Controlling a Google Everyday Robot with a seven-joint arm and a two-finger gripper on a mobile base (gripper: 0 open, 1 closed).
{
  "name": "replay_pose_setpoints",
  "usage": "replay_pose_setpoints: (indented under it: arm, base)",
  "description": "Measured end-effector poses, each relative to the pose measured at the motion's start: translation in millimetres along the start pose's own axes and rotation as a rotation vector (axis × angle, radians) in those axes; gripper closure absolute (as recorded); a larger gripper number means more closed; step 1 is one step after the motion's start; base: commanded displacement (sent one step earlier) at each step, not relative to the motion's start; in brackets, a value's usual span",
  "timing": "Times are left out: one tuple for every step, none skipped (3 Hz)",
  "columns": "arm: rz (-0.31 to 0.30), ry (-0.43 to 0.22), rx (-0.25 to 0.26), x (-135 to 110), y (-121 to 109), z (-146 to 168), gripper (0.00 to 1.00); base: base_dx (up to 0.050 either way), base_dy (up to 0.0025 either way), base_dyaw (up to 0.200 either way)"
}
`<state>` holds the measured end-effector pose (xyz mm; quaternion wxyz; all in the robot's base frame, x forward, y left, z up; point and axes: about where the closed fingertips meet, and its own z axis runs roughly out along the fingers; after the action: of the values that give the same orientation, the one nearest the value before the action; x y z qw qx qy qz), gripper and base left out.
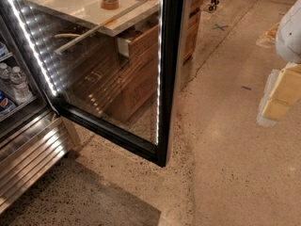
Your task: Close right fridge door
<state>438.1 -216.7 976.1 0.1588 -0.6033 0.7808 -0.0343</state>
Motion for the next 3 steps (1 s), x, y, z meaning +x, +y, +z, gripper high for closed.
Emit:
replay_pose_setpoints:
  arm:
    - [0.0,0.0,0.0,0.0,0.0,0.0,0.0]
    - [0.0,0.0,0.0,0.0,0.0,0.0,0.0]
    - [0.0,0.0,0.0,-0.1,0.0,0.0,0.0]
  base:
    - [0.049,0.0,0.0]
    - [0.046,-0.00001,0.0]
    - [0.0,0.0,0.0]
